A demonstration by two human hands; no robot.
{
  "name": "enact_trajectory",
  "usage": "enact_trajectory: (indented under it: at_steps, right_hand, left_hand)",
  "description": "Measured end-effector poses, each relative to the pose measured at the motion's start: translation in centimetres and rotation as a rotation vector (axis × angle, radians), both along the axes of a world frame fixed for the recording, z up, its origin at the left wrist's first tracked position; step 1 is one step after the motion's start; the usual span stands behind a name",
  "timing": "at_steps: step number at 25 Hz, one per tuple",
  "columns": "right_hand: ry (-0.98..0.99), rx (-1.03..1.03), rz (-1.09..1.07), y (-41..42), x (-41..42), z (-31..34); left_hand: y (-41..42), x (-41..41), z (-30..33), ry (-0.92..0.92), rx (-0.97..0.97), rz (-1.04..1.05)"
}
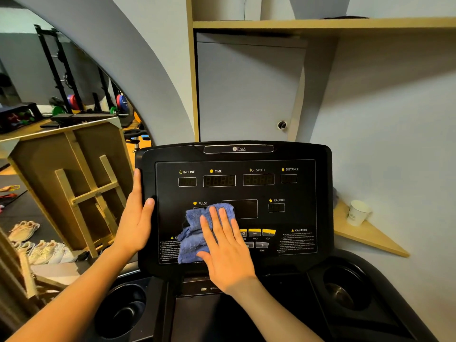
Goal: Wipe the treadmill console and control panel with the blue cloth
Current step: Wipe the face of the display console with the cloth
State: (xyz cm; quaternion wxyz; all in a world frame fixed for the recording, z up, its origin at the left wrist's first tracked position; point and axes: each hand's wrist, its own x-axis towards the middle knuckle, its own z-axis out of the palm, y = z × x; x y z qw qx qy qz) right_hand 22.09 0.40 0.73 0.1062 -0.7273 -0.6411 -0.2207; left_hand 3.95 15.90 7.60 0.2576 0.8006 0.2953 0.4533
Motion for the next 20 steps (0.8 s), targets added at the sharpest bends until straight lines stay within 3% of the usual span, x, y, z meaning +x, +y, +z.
enact_trajectory:
  at_steps: [9, 20]
  right_hand:
    - [-0.004, 0.046, -0.081, -3.5, 4.3, -1.8]
    - [0.197, 0.088, -0.243, -4.0, 7.9, 1.0]
  left_hand:
    - [-0.8, 0.2, 0.5, 0.001, -0.002, -0.004]
    - [-0.5, 0.0, 0.3, -0.001, -0.014, -0.002]
